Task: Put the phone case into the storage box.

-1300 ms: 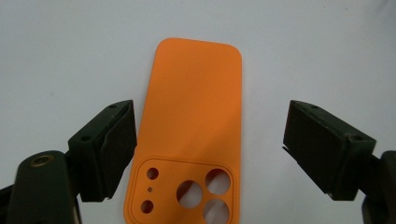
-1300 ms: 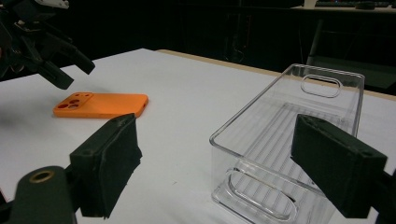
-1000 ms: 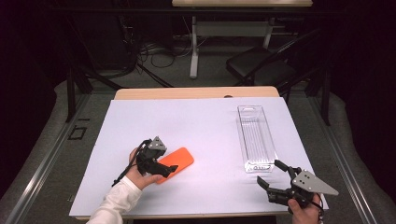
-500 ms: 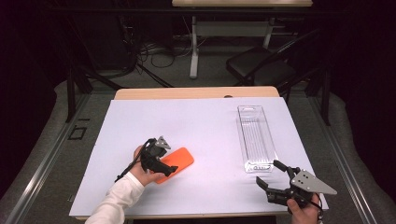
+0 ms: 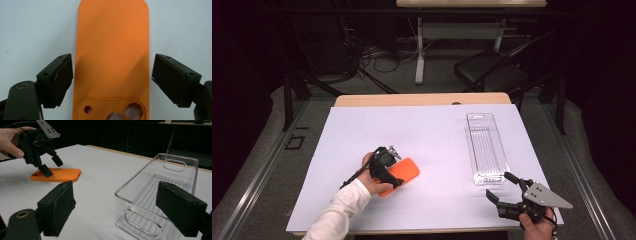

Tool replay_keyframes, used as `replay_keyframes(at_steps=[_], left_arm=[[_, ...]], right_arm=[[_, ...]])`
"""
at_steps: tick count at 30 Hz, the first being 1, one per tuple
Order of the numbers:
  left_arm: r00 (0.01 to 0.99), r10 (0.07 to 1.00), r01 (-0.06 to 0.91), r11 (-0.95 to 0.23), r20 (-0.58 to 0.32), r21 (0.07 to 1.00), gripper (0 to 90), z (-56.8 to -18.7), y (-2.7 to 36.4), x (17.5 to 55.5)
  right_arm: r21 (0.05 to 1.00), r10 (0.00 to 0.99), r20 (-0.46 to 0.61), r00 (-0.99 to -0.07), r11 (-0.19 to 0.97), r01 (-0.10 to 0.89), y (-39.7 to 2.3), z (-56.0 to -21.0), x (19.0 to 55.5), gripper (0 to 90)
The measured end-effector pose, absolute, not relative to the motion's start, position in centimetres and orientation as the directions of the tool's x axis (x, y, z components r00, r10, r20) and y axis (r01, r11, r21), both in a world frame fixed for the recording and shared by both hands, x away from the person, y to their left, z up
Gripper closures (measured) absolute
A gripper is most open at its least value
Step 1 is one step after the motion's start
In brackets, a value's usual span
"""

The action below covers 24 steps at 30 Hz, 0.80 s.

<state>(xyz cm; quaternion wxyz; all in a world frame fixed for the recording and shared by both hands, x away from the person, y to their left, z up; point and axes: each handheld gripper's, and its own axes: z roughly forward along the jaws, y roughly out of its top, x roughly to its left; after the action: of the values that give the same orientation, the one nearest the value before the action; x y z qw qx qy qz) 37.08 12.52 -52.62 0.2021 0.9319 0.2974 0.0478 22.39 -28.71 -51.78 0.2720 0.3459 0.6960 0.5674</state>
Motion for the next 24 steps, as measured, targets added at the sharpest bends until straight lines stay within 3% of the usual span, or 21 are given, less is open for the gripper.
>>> replay_keyframes(at_steps=[24], left_arm=[[0.837,0.547,0.524,-0.801,-0.002,0.290,15.2,-53.5,11.0,38.0]], right_arm=[[0.977,0.787,0.013,-0.617,0.122,0.177,-28.8,-51.8,22.4,14.5]])
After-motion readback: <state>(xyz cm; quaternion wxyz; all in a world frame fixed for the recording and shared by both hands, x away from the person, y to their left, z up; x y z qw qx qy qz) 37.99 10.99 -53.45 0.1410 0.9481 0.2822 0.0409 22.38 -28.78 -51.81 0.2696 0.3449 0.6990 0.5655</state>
